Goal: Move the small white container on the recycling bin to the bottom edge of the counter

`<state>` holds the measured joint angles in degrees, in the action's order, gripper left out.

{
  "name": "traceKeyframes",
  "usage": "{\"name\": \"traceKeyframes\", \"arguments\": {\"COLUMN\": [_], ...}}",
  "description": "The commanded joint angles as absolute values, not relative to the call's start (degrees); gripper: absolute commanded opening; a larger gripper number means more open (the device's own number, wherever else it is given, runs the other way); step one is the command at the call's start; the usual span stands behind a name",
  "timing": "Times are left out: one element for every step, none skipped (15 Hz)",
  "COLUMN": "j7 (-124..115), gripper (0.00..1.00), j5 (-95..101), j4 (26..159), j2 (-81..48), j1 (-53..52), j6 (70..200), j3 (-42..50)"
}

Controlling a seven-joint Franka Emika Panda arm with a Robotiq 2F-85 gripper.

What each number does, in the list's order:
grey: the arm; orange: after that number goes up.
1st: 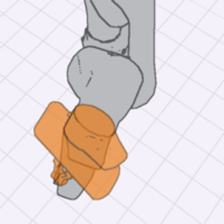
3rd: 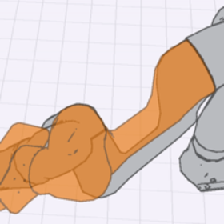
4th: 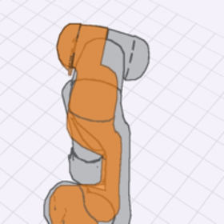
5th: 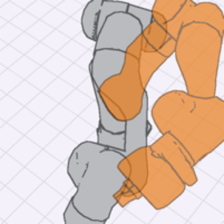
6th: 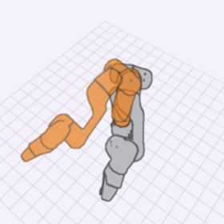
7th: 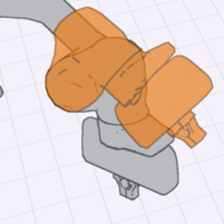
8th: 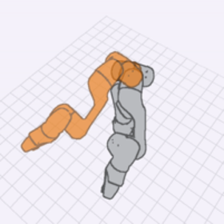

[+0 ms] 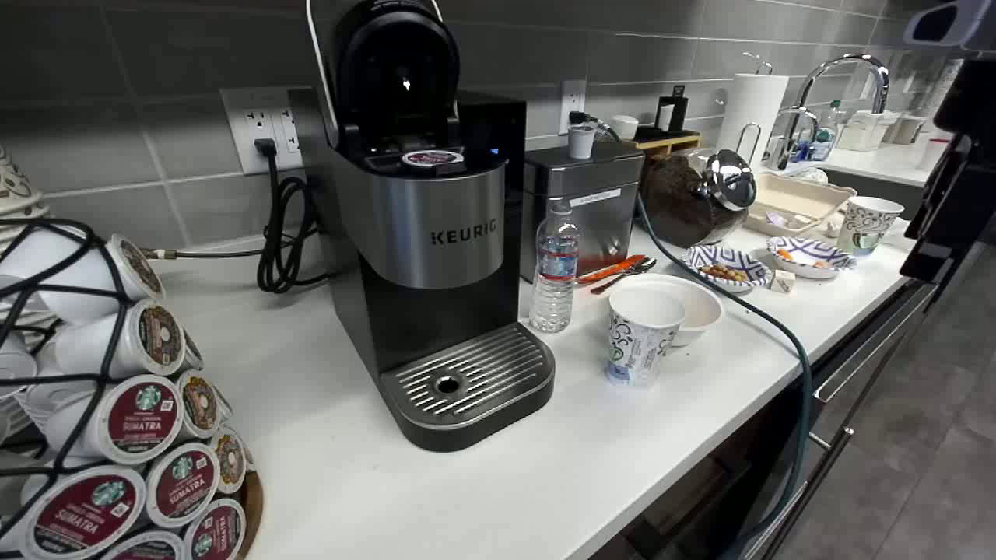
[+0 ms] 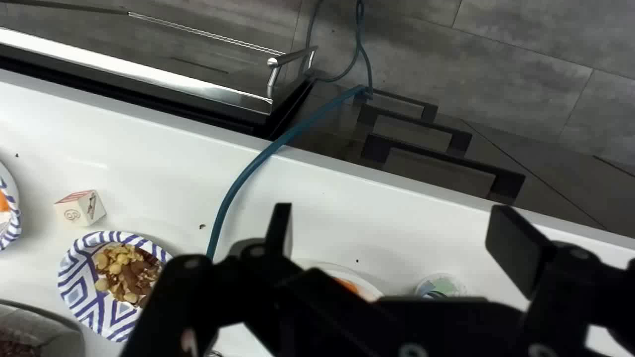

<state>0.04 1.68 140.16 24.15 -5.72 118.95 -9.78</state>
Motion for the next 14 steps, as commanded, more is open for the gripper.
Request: {"name": "traceKeyframes", "arguments": {"j7": [-0.27,-0.27,-0.27,-0.26,-0.26,-0.26,-0.37,-1.68,-2.39,-3.03,-3.50,-3.95,-4.13,-4.78], "gripper": [1.00,1.00,1.00,1.00,1.00,1.00,1.00,1.00,1.00,1.00,1.00,1.00,1.00,1.00], "j5": [2.04,2.04,2.04,2.04,2.04,2.04,-0.43,-1.94,-2.34,-2.82,-3.03,-2.54,-2.72,-2.09], "j4": [140.06,140.06,140.06,140.06,140.06,140.06,139.92,139.32,137.75,135.77,134.78,132.41,131.06,128.46], "j2": [24.08,24.08,24.08,24.08,24.08,24.08,23.34,22.03,19.95,17.52,16.02,13.38,11.57,8.82], "j1": [-6.53,-6.53,-6.53,-6.53,-6.53,-6.53,-7.06,-7.10,-6.93,-6.62,-6.45,-5.96,-5.93,-5.56], "j6": [118.81,118.81,118.81,118.81,118.81,118.81,122.08,127.54,131.39,135.52,140.03,144.59,149.02,153.47], "j3": [-9.06,-9.06,-9.06,-9.06,-9.06,-9.06,-8.46,-8.41,-8.51,-8.41,-8.41,-8.38,-8.19,-8.17]}}
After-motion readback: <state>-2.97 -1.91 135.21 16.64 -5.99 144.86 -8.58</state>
